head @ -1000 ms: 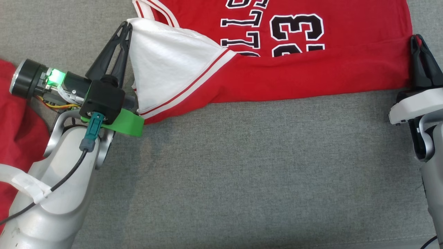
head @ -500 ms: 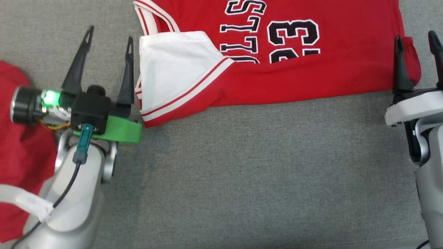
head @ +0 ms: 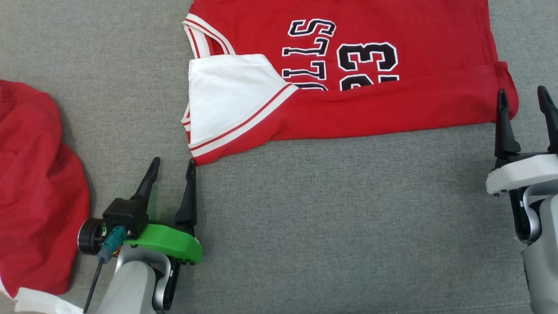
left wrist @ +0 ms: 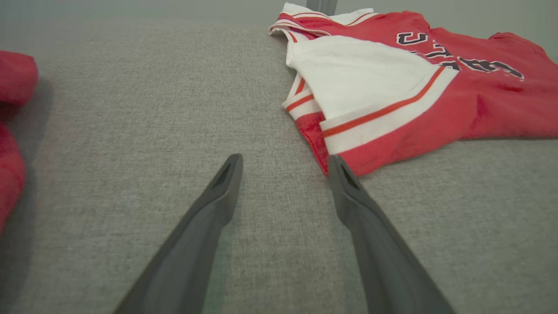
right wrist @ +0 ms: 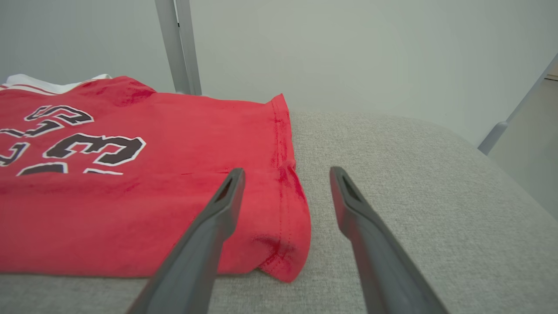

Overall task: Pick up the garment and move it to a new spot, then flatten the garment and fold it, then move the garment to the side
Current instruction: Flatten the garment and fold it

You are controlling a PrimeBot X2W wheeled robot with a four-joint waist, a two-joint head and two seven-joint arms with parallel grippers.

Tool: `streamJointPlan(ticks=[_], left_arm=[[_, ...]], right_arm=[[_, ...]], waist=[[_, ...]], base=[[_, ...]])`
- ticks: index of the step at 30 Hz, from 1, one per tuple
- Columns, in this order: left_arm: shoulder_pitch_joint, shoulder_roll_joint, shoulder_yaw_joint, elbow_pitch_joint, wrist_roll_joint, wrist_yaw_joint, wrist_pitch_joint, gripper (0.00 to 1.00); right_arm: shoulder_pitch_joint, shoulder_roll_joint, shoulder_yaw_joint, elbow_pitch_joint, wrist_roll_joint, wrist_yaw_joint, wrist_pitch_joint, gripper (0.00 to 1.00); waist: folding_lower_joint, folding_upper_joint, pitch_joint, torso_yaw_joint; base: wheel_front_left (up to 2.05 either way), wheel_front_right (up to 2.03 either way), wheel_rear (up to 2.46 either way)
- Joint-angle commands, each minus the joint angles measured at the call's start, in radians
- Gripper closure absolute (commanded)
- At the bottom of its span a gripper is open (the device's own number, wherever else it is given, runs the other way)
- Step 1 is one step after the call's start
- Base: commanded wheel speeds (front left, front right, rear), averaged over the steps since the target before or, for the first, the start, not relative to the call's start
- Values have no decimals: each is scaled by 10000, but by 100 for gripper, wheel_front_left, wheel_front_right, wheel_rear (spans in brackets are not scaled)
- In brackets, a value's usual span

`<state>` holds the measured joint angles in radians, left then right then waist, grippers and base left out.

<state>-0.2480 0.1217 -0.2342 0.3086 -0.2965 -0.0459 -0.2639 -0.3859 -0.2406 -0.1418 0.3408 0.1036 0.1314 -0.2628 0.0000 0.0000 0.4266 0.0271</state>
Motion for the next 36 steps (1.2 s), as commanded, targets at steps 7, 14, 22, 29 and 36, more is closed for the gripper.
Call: streamJointPlan(ticks=[7, 14, 22, 29, 36], left_arm=[[-1069, -190, -107, 1482, 262, -424, 4, 0], [-824, -366, 344, 1050, 1, -560, -2, 0], [-133, -559, 256, 326, -114, -557, 10, 0], [-670, -600, -65, 1262, 30, -428, 193, 15], [-1251, -628, -469, 1943, -66, -585, 205, 100]], right_arm=[[-50, -52, 83, 355, 55, -13, -22, 0], [-61, 1, 142, 525, 78, -13, -22, 0], [126, -22, 165, 629, 66, -13, -22, 0], [-60, -55, 343, 650, 94, -13, -22, 0], [-205, -137, 445, 701, 142, -13, -22, 0]], waist=[[0, 0, 38, -50], [0, 0, -3, -126], [0, 0, -86, -38], [0, 0, -19, -35], [0, 0, 81, -41]], base=[[0, 0, 0], [0, 0, 0], [0, 0, 0], [0, 0, 0], [0, 0, 0]])
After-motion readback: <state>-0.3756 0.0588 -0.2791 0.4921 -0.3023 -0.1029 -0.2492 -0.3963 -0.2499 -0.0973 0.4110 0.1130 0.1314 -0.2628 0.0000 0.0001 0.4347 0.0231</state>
